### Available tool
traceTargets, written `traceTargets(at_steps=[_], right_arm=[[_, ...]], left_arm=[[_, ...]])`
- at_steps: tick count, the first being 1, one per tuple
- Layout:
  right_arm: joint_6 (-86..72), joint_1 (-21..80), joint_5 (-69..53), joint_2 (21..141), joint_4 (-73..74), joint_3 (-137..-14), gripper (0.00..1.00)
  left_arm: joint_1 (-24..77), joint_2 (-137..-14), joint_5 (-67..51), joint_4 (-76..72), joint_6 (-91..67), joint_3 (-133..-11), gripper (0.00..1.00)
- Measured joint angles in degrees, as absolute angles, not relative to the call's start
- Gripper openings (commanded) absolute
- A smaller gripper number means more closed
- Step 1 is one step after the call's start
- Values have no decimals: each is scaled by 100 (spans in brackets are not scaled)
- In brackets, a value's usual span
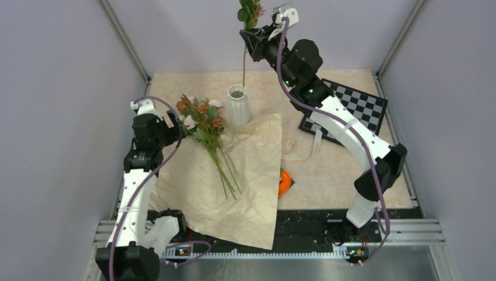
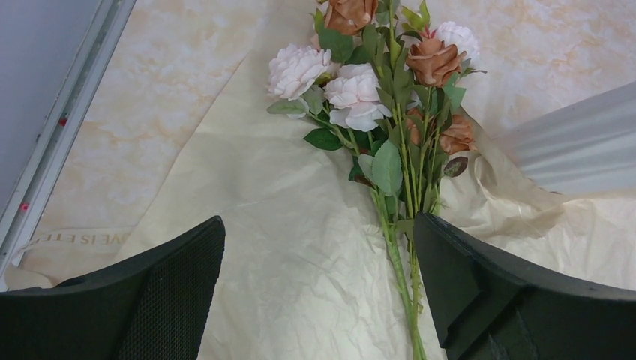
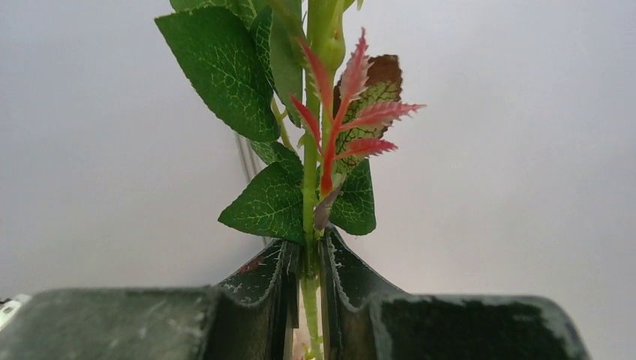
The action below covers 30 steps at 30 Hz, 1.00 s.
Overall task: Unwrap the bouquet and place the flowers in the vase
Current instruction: Insert the fake flower into the vase.
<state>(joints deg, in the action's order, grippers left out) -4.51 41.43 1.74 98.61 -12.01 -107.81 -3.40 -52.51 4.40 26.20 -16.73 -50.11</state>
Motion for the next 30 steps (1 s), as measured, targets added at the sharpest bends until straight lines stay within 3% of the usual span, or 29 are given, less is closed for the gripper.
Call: traceTargets(at_steps=[16,30], right_arm=[[-816,4071,-8,10154,-1382,-10746,0],[-1072,4071,-148,10283,-1973,-9592,0]], left_arm=[[-342,-5249,499,2617,-1634,-5011,99],[-342,-5223,502,2615,-1629,-5004,99]])
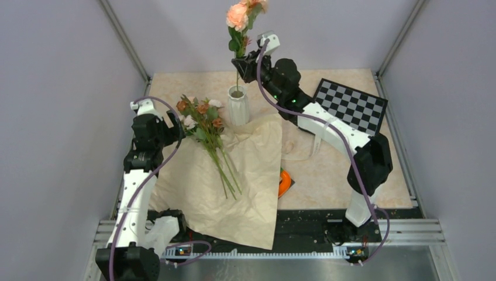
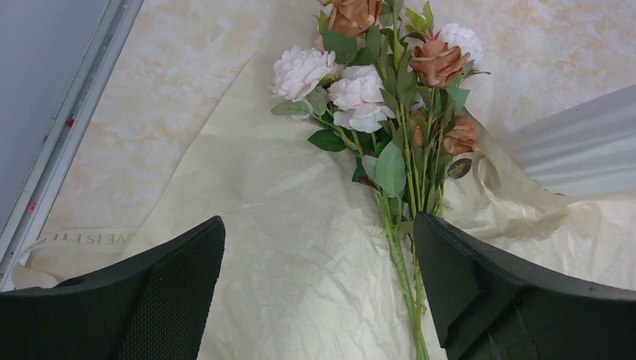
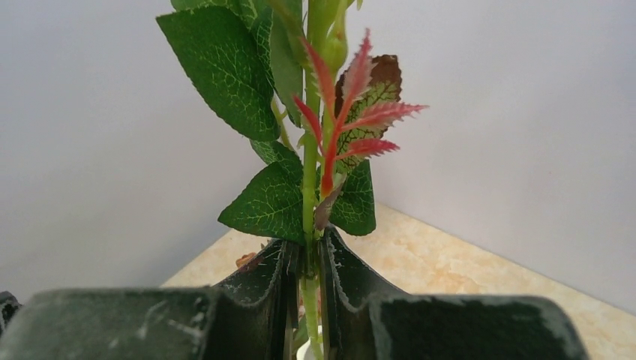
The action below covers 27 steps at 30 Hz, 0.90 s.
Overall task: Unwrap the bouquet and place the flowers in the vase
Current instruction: Insert the fake flower into the vase.
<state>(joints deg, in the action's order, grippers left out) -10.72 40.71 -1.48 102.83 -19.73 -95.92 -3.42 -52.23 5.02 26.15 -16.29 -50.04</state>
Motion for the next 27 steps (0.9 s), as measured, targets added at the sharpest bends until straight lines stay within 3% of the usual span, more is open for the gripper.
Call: traceTargets(at_steps=[22,27], right_arm=[[-1116,4071,-154,10940,-2451,-8958,0],[-1116,4071,-134,10945,-2449,-8925,6]], left_arm=[[-342,-5223,541,2615,-1564,-5000,99],[-342,-5223,539,2615,-1538,-5000,99]])
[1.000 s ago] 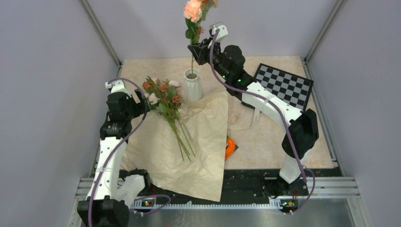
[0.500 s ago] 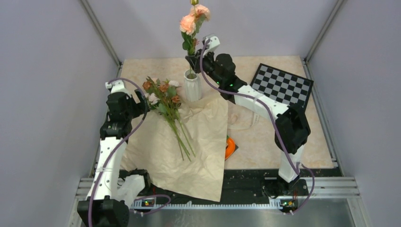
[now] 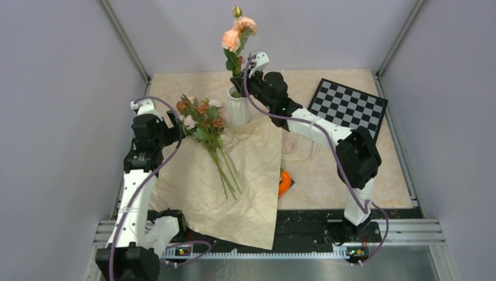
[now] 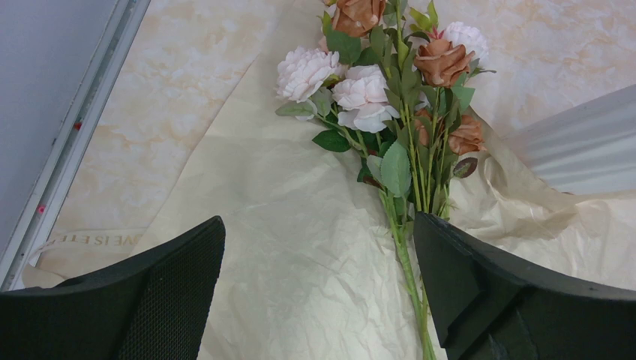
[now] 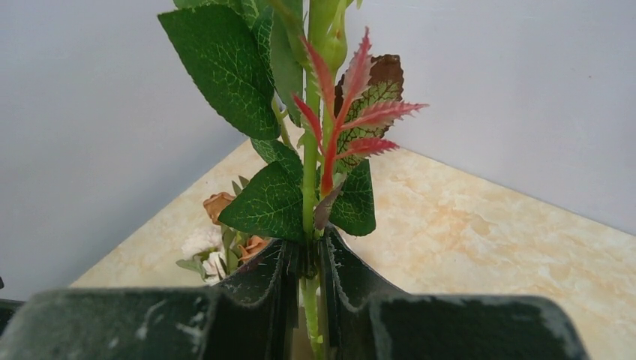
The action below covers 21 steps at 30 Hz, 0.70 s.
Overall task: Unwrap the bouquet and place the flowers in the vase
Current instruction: Insert the fake flower into the vase.
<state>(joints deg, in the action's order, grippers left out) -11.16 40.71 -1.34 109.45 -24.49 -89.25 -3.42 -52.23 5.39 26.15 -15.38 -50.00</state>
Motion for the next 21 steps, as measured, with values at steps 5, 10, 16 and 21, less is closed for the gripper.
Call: traceTargets(at_steps=[5,10,16,21], right_arm=[[-1111,4071,-113,10991,-2449,-8923,13],[-1103,4071,-95,11032,-2421,-8844,19],[-1081,4071,-58,11032,-2403,-8805,28],[-1063,4071,-51,11032,-2399,-8805,36]], left_arm=[[-342,-5223,537,2615,-1525,-5000,99],[-342,-5223,534,2615,-1525,-5000,99],[-342,-5223,521,2615,-1525,-5000,99],[-342,-5225,519,2615,-1522,-5000,99]])
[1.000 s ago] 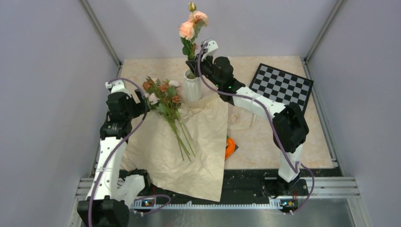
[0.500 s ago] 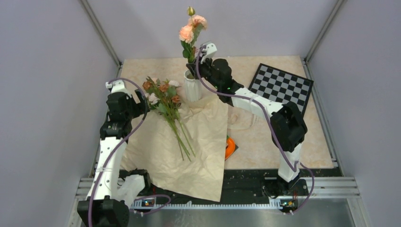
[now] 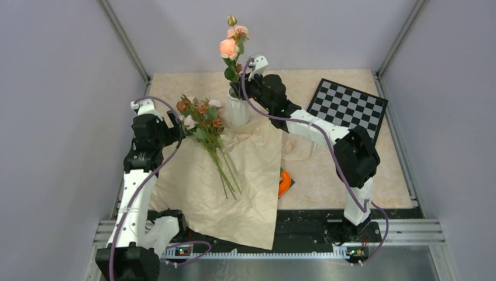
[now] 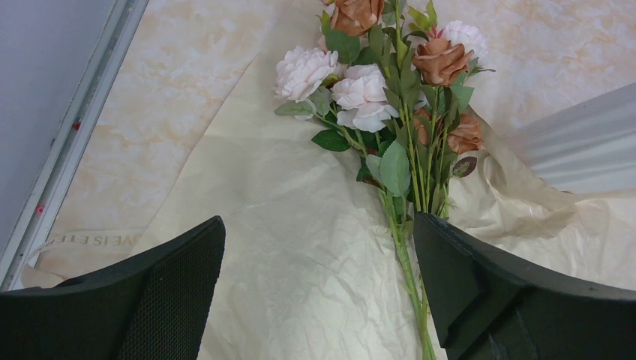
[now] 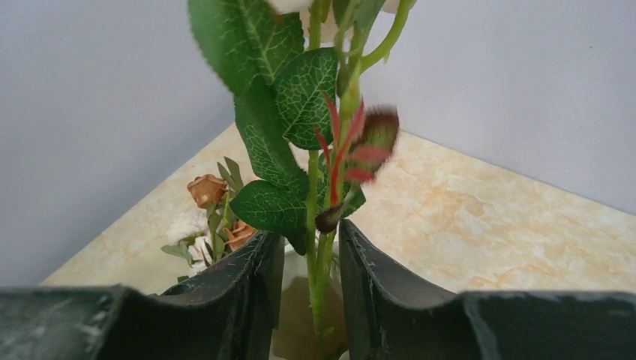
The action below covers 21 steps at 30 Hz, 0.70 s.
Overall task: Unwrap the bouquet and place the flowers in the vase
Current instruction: Insert the fake flower into the vase.
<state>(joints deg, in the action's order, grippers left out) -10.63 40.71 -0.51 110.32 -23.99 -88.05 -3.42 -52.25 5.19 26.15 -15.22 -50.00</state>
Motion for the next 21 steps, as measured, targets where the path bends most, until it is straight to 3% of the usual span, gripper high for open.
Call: traceTargets(at_steps=[21], right_arm=[[-1059,4071,-121,10982,-2558,-8512,59]], left_arm=[[-342,-5225,499,2615,-1522,-4995,99]])
